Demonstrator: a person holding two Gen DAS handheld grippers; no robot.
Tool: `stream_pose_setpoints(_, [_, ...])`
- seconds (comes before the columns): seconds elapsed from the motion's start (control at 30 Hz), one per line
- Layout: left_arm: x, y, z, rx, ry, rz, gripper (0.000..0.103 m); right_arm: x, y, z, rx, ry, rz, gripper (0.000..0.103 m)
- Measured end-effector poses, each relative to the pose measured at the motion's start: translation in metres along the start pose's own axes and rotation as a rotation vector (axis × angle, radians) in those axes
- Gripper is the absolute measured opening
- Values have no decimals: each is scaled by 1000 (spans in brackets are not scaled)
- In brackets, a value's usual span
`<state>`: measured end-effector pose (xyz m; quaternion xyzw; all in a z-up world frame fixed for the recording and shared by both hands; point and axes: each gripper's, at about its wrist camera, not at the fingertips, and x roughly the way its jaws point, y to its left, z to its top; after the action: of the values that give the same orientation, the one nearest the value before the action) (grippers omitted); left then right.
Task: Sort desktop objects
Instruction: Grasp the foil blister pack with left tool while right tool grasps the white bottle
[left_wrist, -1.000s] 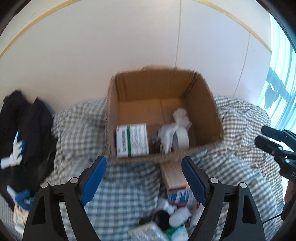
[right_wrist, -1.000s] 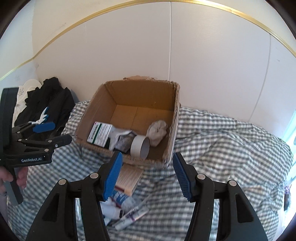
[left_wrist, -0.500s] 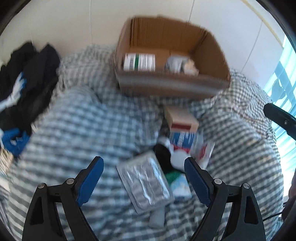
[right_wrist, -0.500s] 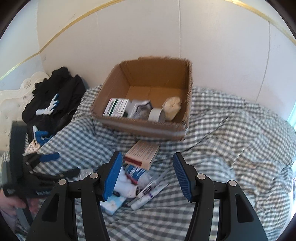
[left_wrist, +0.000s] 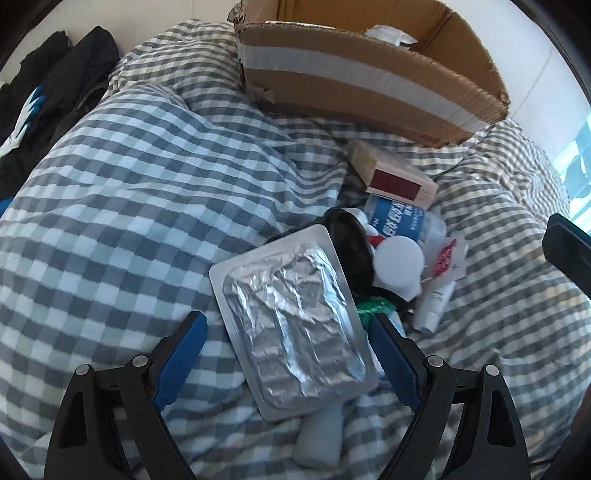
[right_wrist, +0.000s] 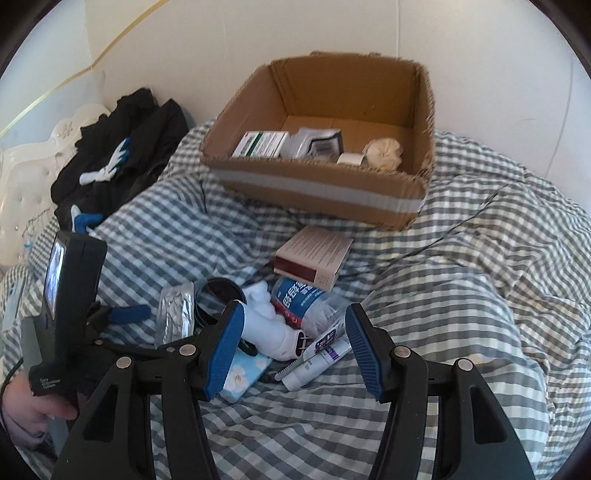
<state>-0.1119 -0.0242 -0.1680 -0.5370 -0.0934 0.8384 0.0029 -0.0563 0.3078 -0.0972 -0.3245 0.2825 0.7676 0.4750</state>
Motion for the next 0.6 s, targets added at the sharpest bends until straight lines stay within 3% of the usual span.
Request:
stream_pose_setpoints(0.2, [15,-1,6,29,4,-16,90,23,1,1,-8,46,27,57])
stream_pose_setpoints(0.23, [16,-1,6,35,-1,-23,79,27,2,1,-10,53,33,57])
stream_pose_setpoints(0.3, [17,1,7,32,17,-50,76,35,3,1,-13,70,48,57])
stream_pose_setpoints(0.47, [2,11,10,3,12,-107,68,52,8,-9,-39,103,66,57])
stream_pose_setpoints(0.6, [-18,20,20,-22,-43,-115,67,62,14,-13,-69,124,80,57])
